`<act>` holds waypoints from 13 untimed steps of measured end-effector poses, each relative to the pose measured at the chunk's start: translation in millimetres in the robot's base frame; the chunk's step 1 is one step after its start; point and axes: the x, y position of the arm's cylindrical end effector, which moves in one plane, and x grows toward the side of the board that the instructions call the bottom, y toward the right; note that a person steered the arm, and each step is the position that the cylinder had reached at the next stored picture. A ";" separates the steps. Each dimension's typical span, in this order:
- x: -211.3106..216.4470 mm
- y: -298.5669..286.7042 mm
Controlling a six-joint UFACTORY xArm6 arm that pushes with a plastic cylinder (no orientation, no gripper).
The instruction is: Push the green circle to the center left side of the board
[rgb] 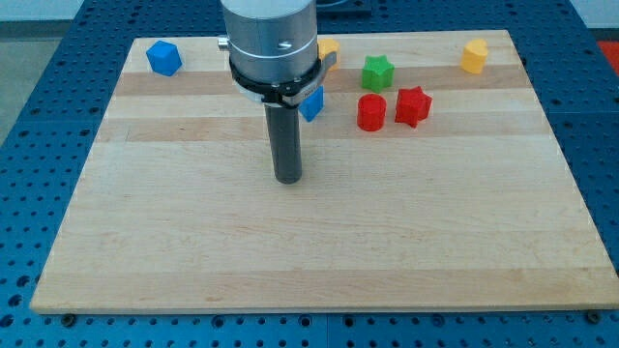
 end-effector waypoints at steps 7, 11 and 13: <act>-51.1 35.8; -56.3 -65.2; -77.9 -69.3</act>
